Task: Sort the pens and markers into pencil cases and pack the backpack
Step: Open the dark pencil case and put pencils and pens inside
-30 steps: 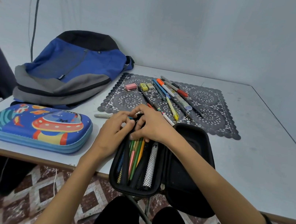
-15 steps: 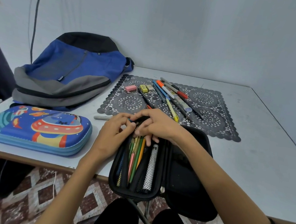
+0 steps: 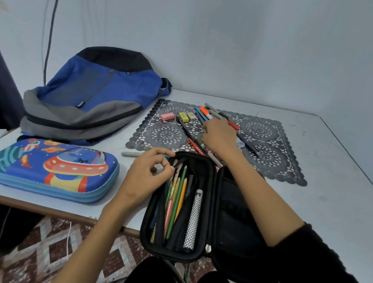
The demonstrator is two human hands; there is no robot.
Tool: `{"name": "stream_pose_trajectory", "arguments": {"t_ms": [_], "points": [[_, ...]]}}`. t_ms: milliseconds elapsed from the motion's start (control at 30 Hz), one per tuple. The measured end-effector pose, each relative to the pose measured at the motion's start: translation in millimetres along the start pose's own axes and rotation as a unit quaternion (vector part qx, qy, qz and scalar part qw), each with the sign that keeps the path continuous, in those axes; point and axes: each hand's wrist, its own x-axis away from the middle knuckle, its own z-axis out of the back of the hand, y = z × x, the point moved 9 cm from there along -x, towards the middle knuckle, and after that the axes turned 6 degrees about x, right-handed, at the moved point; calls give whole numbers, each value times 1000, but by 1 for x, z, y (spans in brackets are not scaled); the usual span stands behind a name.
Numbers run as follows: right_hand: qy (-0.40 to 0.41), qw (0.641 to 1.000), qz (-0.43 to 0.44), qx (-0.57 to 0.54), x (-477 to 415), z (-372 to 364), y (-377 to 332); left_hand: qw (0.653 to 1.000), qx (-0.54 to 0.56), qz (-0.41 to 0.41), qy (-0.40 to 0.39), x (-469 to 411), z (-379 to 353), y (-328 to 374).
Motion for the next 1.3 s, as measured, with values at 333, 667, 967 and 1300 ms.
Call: {"name": "stream_pose_trajectory", "arguments": {"t_ms": [333,667,967,1300], "points": [[31,998,-48,-28,-21,-26,18,1000,4,16,-3,-1,1,-1],[252,814,-133,-506,5,51,53,999,20,24,-4,0,0,-3],[67,753,-74,-650,21,61,14,1000,14,7,0,-1,1,-2],[-246,841,66,-478,62,9,-46,999,-16,-34,-6,-5,2,-5]]}}
